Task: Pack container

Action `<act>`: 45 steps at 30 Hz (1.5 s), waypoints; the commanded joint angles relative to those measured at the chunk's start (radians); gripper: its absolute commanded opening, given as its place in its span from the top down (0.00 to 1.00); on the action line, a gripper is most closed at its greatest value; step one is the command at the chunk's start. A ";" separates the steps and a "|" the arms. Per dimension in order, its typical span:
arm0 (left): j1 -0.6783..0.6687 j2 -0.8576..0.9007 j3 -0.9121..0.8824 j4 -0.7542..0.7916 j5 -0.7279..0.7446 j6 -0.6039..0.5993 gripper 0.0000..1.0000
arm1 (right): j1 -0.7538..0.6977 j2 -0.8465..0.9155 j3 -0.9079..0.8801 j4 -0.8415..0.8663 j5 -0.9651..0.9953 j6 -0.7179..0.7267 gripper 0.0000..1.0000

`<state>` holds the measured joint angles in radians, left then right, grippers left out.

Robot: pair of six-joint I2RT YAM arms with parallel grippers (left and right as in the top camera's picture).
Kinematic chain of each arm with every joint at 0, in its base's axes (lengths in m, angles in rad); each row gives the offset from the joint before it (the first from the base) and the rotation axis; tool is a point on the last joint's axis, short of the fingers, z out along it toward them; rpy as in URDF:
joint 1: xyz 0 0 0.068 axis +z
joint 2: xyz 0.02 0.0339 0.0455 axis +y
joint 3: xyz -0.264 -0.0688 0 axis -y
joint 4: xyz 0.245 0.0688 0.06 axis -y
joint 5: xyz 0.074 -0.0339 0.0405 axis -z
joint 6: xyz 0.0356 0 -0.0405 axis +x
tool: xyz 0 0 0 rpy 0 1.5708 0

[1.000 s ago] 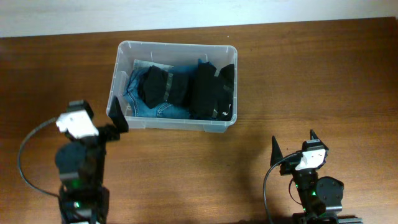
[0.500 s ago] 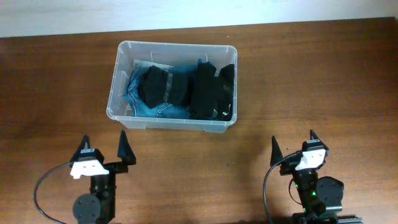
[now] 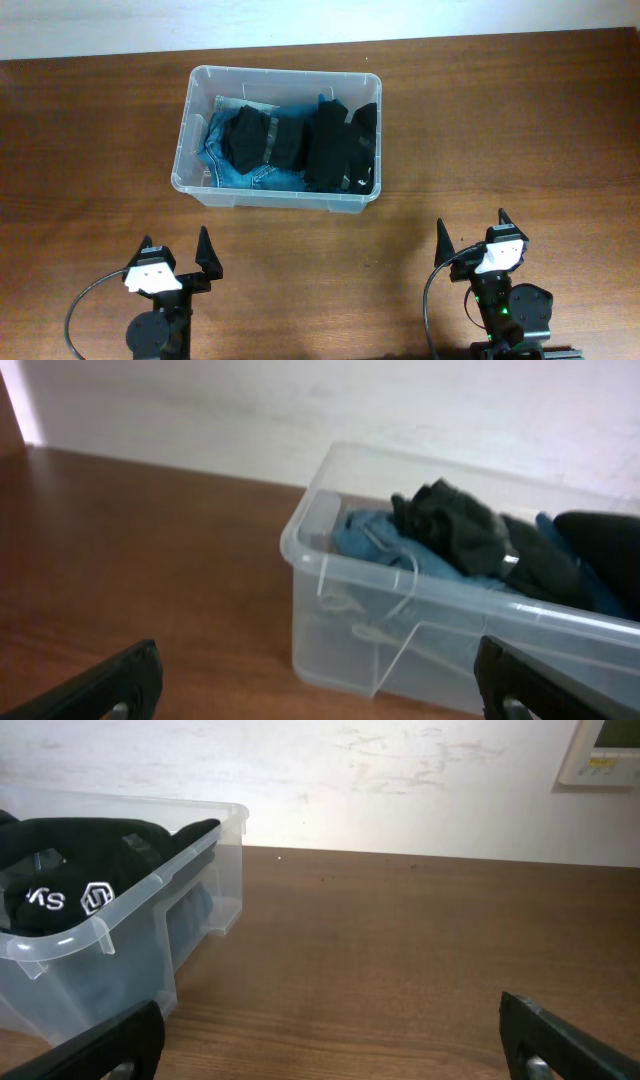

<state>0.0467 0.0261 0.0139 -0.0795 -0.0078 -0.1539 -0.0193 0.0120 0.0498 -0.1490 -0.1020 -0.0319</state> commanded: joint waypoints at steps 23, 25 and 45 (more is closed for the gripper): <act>-0.031 -0.021 -0.005 -0.004 -0.007 0.050 0.00 | -0.008 -0.008 -0.009 0.000 0.009 -0.006 0.02; -0.031 -0.021 -0.005 -0.004 -0.007 0.050 0.01 | -0.008 -0.008 -0.009 0.000 0.009 -0.006 0.02; -0.031 -0.021 -0.005 -0.004 -0.007 0.050 0.01 | -0.008 -0.008 -0.009 0.000 0.009 -0.006 0.02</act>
<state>0.0189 0.0147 0.0139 -0.0799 -0.0109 -0.1230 -0.0193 0.0120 0.0494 -0.1490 -0.1024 -0.0315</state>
